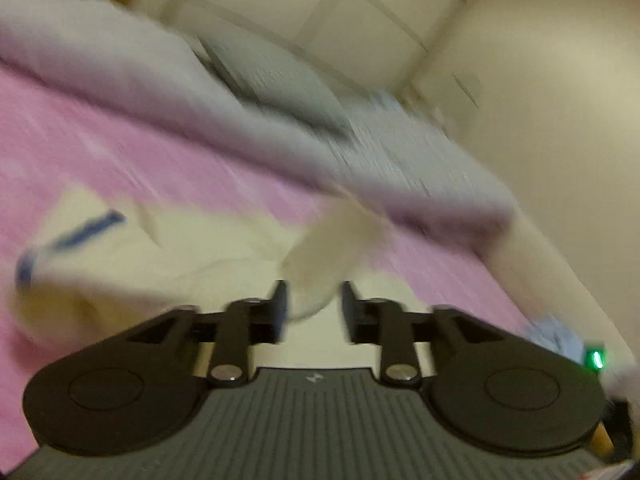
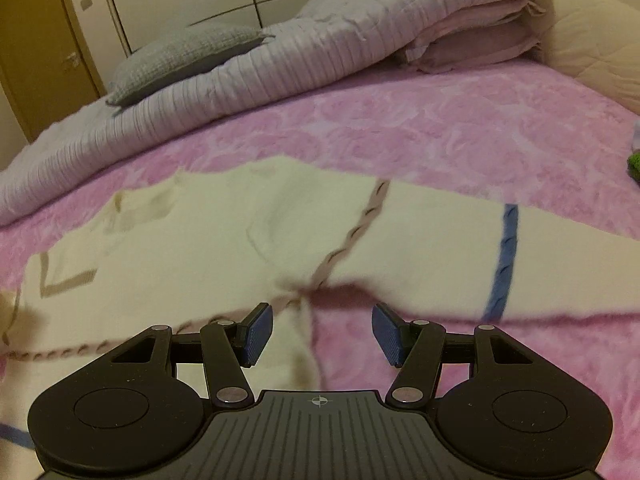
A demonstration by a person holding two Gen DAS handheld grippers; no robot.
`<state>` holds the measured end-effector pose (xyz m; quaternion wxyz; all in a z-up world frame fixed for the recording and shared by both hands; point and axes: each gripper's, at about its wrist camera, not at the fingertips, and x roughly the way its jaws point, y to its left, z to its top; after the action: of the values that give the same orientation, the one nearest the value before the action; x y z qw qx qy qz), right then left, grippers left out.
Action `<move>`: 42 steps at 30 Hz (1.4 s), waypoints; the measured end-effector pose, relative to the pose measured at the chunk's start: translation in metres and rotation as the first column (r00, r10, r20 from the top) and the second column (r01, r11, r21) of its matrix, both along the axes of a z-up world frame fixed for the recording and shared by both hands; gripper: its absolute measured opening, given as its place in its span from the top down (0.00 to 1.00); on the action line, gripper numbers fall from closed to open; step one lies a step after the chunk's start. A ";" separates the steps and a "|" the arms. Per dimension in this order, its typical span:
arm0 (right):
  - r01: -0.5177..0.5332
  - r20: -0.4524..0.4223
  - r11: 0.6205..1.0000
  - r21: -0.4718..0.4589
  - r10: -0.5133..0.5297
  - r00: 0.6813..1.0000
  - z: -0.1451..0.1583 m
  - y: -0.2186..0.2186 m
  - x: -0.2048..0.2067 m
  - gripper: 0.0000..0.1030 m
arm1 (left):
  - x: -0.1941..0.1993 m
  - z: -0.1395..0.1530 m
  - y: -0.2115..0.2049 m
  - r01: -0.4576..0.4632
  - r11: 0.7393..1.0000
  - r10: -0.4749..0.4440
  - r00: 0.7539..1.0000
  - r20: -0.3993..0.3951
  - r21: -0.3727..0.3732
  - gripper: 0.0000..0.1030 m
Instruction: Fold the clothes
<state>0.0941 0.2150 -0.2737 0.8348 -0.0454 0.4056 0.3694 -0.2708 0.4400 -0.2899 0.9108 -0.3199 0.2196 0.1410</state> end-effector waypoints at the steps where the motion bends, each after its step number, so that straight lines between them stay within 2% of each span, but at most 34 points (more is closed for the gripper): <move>1: 0.003 -0.005 1.000 0.007 -0.003 1.000 0.001 -0.003 0.002 0.43 | 0.000 -0.010 -0.006 0.007 1.000 -0.008 0.999 -0.035 -0.009 0.70; 2: 0.006 -0.010 1.000 0.013 -0.006 1.000 0.002 -0.005 0.004 0.43 | -0.001 -0.020 -0.012 0.010 1.000 -0.012 0.998 -0.070 -0.017 0.70; 5: -0.002 -0.065 0.999 0.048 0.006 0.998 0.003 -0.014 0.006 0.43 | -0.028 -0.040 -0.014 -0.058 0.996 0.050 0.991 -0.124 -0.066 0.70; 8: -0.032 -0.202 0.988 0.152 0.063 0.977 -0.002 -0.009 0.003 0.43 | -0.053 -0.043 -0.004 -0.139 0.989 0.130 0.983 -0.131 -0.058 0.70; 10: -0.030 -0.337 0.967 0.252 0.117 0.934 -0.011 0.003 0.000 0.43 | -0.063 -0.041 0.004 -0.175 0.984 0.169 0.977 -0.132 -0.040 0.70; 12: 0.001 -0.465 0.948 0.319 0.156 0.871 -0.022 0.021 -0.004 0.43 | -0.068 -0.038 0.015 -0.185 0.982 0.178 0.975 -0.135 -0.037 0.70; 16: 0.011 -0.573 0.942 0.334 0.194 0.796 -0.042 0.067 -0.012 0.44 | -0.074 -0.036 0.032 -0.182 0.983 0.178 0.973 -0.148 -0.011 0.70; 17: 0.014 -0.594 0.944 0.329 0.195 0.780 -0.048 0.077 -0.013 0.56 | -0.074 -0.036 0.034 -0.184 0.983 0.180 0.972 -0.152 -0.007 0.70; 18: 0.017 -0.616 0.946 0.324 0.197 0.763 -0.054 0.088 -0.014 0.65 | -0.078 -0.037 0.037 -0.186 0.983 0.183 0.972 -0.150 -0.007 0.70; 20: 0.029 -0.657 0.952 0.305 0.189 0.730 -0.066 0.104 -0.017 0.67 | -0.084 -0.038 0.040 -0.190 0.982 0.187 0.972 -0.142 -0.007 0.70; 23: 0.048 -0.659 0.959 0.278 0.154 0.736 -0.074 0.118 -0.020 0.67 | -0.089 -0.039 0.045 -0.185 0.983 0.182 0.975 -0.127 -0.014 0.70; 26: 0.089 -0.659 0.951 0.296 0.136 0.740 -0.078 0.121 -0.016 0.68 | -0.089 -0.042 0.051 -0.191 0.981 0.186 0.976 -0.112 -0.035 0.71; 27: 0.061 -0.620 0.952 0.299 0.146 0.771 -0.074 0.124 -0.017 0.86 | -0.088 -0.041 0.053 -0.196 0.980 0.191 0.975 -0.111 -0.034 0.71; 28: 0.026 -0.572 0.954 0.299 0.157 0.805 -0.071 0.127 -0.018 0.87 | -0.087 -0.040 0.053 -0.196 0.980 0.192 0.976 -0.104 -0.030 0.71; 29: -0.002 -0.538 0.953 0.302 0.173 0.825 -0.067 0.129 -0.020 0.89 | -0.086 -0.038 0.054 -0.195 0.981 0.191 0.977 -0.096 -0.025 0.71; 32: -0.024 -0.463 0.935 0.355 0.198 0.864 -0.050 0.121 -0.020 0.90 | -0.084 -0.033 0.054 -0.187 0.982 0.185 0.980 -0.072 -0.019 0.71; 34: -0.015 -0.372 0.925 0.381 0.168 0.913 -0.034 0.111 -0.013 0.90 | -0.079 -0.031 0.054 -0.176 0.984 0.175 0.982 -0.070 -0.011 0.72; 36: 0.009 -0.301 0.924 0.381 0.115 0.947 -0.020 0.098 -0.001 0.90 | -0.071 -0.031 0.052 -0.153 0.988 0.153 0.986 -0.071 0.000 0.72; 39: 0.062 -0.265 0.941 0.332 0.030 0.964 -0.020 0.080 0.023 0.90 | -0.053 -0.041 0.051 -0.120 0.993 0.119 0.989 -0.091 -0.006 0.72; 42: 0.102 -0.311 0.954 0.283 -0.010 0.950 -0.040 0.075 0.040 0.89 | -0.035 -0.052 0.048 -0.101 0.995 0.100 0.987 -0.127 0.000 0.72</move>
<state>0.1339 0.2896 -0.3136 0.7696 0.1491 0.4712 0.4042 -0.3060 0.4879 -0.3423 0.8856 -0.3240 0.2613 0.2060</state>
